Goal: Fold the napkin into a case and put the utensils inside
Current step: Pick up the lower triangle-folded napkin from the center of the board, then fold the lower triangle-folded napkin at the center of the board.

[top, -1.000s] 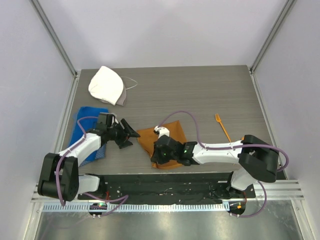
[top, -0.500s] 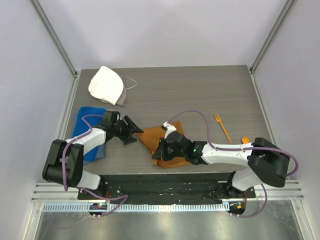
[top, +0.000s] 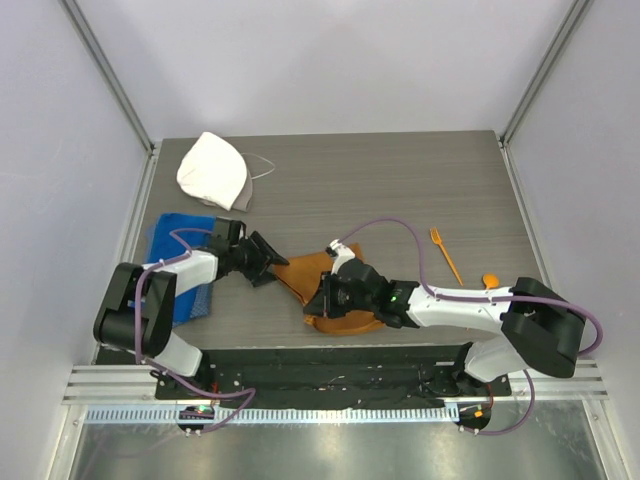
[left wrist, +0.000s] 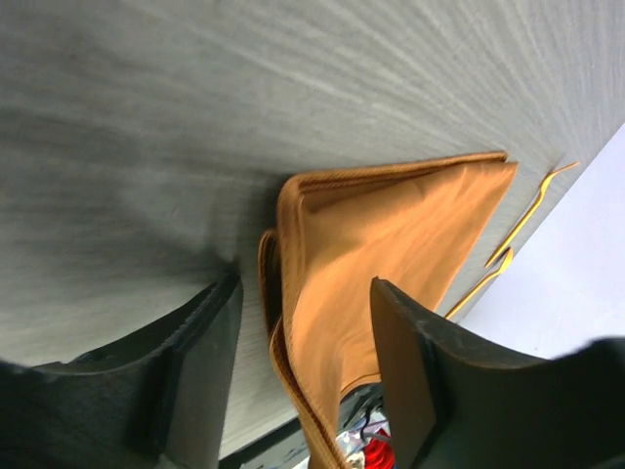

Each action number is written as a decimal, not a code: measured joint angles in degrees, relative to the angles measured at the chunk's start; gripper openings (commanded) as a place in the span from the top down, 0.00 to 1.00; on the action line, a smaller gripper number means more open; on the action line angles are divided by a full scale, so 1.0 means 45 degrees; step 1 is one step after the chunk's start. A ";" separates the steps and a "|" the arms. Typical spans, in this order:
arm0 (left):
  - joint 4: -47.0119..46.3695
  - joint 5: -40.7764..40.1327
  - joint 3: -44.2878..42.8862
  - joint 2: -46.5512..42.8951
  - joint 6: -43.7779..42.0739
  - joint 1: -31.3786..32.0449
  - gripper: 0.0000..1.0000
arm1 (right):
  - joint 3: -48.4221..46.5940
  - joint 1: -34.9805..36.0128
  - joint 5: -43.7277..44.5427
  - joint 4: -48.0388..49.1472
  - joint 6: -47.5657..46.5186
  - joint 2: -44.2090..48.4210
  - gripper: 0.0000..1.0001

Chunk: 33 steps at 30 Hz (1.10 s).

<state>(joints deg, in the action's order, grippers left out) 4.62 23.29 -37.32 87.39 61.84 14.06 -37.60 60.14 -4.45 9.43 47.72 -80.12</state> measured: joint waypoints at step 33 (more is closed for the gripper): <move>0.7213 -0.7169 -0.2074 -0.3060 -0.3492 0.1661 1.00 | 0.1763 0.0403 -0.3303 0.6159 0.1326 -0.2511 0.99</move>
<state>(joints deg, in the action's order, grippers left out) 37.08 -8.97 -46.65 73.63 46.13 21.54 -29.67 61.95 -19.31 37.15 53.69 -91.42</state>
